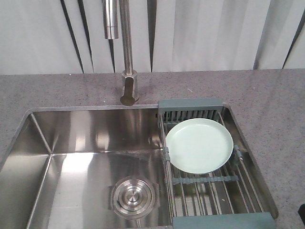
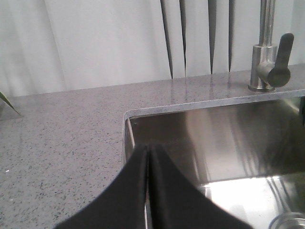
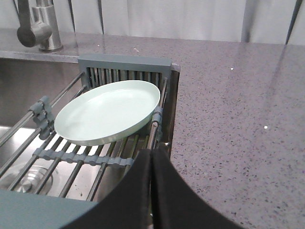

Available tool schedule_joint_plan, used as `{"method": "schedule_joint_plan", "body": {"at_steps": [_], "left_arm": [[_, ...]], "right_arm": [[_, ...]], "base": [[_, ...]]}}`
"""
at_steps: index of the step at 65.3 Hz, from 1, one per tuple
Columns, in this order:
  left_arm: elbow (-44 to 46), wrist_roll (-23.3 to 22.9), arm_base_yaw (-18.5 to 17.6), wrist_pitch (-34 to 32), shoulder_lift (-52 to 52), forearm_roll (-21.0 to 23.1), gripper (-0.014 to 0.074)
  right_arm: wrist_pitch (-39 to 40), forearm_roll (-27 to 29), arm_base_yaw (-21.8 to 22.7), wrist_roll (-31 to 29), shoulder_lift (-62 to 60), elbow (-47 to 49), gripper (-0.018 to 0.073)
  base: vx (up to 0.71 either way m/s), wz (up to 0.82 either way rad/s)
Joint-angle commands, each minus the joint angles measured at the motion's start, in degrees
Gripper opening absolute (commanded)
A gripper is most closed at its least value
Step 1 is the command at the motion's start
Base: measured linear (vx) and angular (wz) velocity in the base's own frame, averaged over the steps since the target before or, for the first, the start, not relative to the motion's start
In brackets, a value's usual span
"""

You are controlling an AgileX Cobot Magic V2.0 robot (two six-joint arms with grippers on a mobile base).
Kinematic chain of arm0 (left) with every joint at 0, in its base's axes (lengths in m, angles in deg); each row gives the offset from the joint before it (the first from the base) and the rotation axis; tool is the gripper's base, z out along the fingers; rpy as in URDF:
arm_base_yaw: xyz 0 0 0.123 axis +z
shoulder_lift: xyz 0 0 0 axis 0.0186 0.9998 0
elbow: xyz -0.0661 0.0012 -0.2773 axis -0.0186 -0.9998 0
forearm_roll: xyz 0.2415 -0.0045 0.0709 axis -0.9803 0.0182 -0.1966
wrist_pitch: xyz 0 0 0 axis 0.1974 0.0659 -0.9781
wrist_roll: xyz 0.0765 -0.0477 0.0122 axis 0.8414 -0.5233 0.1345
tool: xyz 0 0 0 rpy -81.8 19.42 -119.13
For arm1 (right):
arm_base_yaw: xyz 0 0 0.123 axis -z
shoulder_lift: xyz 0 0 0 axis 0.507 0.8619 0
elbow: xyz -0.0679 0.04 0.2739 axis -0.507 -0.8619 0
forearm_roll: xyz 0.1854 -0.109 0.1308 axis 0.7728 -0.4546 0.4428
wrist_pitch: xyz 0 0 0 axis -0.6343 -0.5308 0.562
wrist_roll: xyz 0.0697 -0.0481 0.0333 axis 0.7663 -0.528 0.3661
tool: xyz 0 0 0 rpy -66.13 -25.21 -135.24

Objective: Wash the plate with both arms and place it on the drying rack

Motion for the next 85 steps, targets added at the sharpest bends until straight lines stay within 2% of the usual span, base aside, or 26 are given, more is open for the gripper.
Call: {"method": "schedule_joint_plan", "body": {"at_steps": [1,10,16,21,27,42,85], "left_arm": [[-1.4,0.0,-0.1,-4.4,-0.8,0.7,-0.0006],[-1.4,0.0,-0.1,-4.4,-0.8,0.7,-0.0006],[-1.4,0.0,-0.1,-4.4,-0.8,0.7,-0.0006],[-1.4,0.0,-0.1,-4.4,-0.8,0.7,-0.0006],[-1.4,0.0,-0.1,-4.4,-0.8,0.7,-0.0006],[-1.4,0.0,-0.1,-4.4,-0.8,0.7,-0.0006],[-1.4,0.0,-0.1,-4.4,-0.8,0.7,-0.0006]], "right_arm": [[13.8,-1.0,0.4,3.8,-0.7,-1.6,-0.0007],[20.4,-1.0,0.4,-0.5,-0.7,-1.5,-0.0007],[21.3,-0.5,1.6,-1.9,-0.7,-1.5,-0.0007],[21.2,-0.1,5.0,-0.1,-0.7,-1.5,-0.0007],[21.2,-0.1,7.8,4.6,-0.7,-1.5,-0.0006],[21.2,-1.0,5.3,5.2,-0.7,-1.5,-0.0006],[21.2,-0.7,5.5,5.0,-0.7,-1.4,-0.0006]], "base": [[0.0,0.0],[0.0,0.0],[0.0,0.0],[0.0,0.0],[0.0,0.0],[0.0,0.0],[0.0,0.0]]}}
